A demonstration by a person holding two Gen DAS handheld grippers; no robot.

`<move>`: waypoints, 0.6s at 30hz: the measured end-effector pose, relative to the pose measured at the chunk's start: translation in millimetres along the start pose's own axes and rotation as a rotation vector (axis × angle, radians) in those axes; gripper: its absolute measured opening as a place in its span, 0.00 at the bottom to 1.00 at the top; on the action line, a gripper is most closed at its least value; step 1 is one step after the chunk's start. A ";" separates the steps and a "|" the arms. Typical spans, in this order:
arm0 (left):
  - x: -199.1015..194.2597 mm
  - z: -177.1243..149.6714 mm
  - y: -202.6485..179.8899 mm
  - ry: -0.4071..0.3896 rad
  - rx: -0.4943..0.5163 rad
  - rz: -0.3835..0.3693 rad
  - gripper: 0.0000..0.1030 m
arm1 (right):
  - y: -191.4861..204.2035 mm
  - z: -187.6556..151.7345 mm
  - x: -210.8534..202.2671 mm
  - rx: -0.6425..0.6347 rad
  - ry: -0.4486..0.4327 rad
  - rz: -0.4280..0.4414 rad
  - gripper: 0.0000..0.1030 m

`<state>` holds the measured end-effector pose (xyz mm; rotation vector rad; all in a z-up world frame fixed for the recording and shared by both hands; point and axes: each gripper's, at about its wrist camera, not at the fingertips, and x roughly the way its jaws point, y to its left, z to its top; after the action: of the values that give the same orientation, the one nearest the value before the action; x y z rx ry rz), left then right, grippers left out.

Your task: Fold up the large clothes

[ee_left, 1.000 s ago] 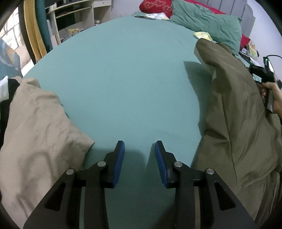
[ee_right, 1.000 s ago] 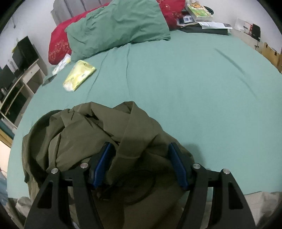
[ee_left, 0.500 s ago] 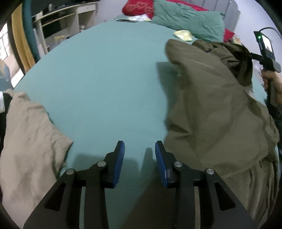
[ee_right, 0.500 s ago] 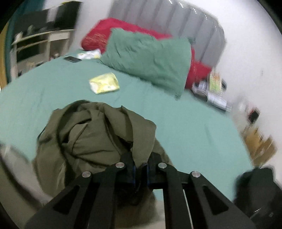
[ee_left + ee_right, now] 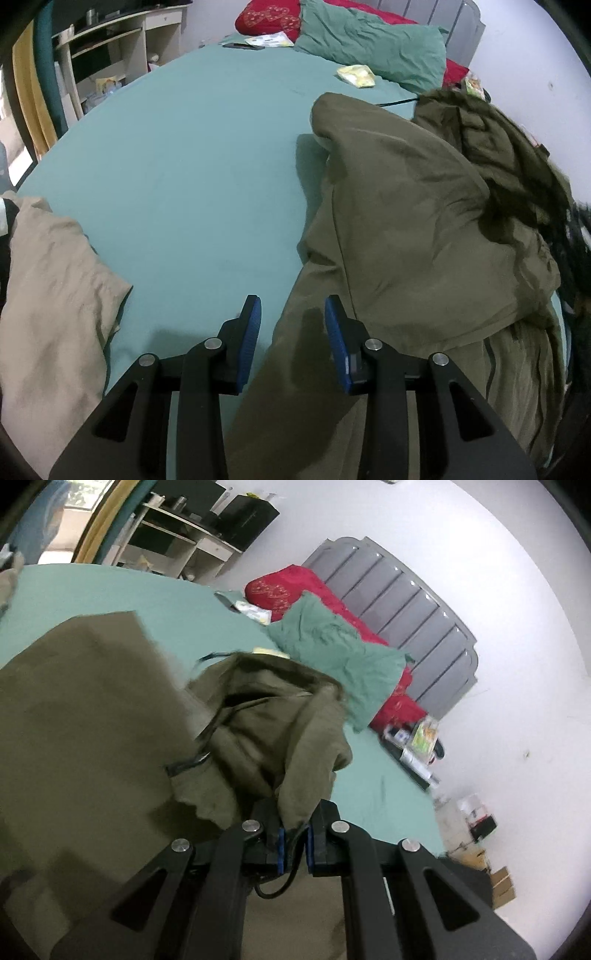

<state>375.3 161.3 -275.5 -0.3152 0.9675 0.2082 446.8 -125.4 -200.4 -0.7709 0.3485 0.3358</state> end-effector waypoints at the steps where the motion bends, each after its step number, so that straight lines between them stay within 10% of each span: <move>1: -0.4 0.0 -0.2 0.001 0.000 -0.002 0.37 | 4.3 -9.7 -7.8 0.019 0.010 0.026 0.08; 8: 1.5 -3.1 -5.4 0.019 0.029 -0.016 0.37 | 15.2 -59.7 -15.7 0.226 0.126 0.205 0.18; 10: 3.6 -3.6 -4.9 0.027 0.029 -0.017 0.37 | 9.3 -67.9 -16.0 0.306 0.160 0.274 0.28; 12: 5.1 -4.0 -3.7 0.033 0.022 -0.021 0.37 | -7.2 -74.1 -21.0 0.422 0.176 0.351 0.64; 18: 7.1 -4.3 -2.3 0.029 0.013 -0.025 0.37 | -96.8 -71.5 -15.7 0.753 0.056 0.395 0.77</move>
<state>376.6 157.8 -283.3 -0.3192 0.9932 0.1749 460.2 -244.6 -182.1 0.0345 0.6334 0.5109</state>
